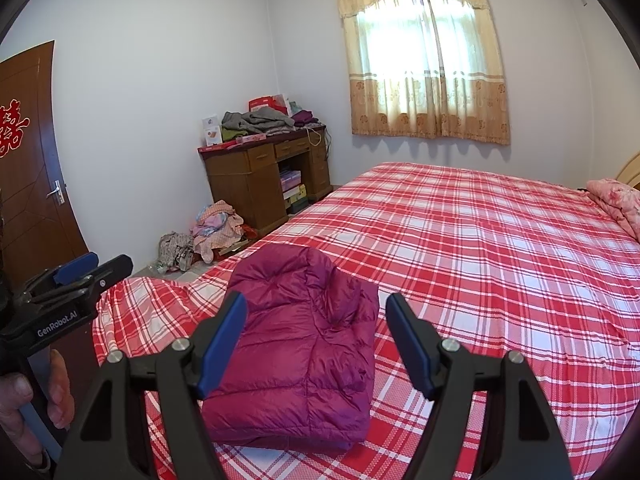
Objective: Fold large clothes
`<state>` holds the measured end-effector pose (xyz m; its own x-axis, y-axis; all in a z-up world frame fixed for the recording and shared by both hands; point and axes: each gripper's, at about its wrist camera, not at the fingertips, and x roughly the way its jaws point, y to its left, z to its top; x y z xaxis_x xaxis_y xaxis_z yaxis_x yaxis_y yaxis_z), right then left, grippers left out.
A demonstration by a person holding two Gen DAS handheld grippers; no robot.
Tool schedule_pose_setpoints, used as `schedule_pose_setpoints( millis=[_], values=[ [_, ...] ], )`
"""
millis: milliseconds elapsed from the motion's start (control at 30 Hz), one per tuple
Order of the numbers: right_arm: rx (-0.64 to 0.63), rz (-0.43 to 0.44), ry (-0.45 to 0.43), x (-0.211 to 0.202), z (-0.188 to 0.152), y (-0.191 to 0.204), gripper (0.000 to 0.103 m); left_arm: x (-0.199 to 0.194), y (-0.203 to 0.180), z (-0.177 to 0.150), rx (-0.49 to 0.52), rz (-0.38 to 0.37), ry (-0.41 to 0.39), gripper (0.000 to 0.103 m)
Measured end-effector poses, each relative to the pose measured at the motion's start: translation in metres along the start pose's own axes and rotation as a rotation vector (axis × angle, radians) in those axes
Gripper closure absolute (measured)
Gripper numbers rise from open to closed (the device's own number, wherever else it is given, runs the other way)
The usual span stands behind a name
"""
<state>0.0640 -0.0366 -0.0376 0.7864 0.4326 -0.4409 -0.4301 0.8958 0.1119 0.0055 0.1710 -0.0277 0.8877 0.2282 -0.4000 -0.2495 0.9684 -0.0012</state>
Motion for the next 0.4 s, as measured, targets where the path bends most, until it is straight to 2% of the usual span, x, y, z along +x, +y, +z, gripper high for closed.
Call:
schedule_pose_setpoints(
  millis=[400],
  values=[
    [0.008, 0.004, 0.007, 0.0015, -0.0054, -0.0008, 0.028, 0.0015, -0.0064, -0.0032, 0.034, -0.001, -0.01, 0.027]
  ],
)
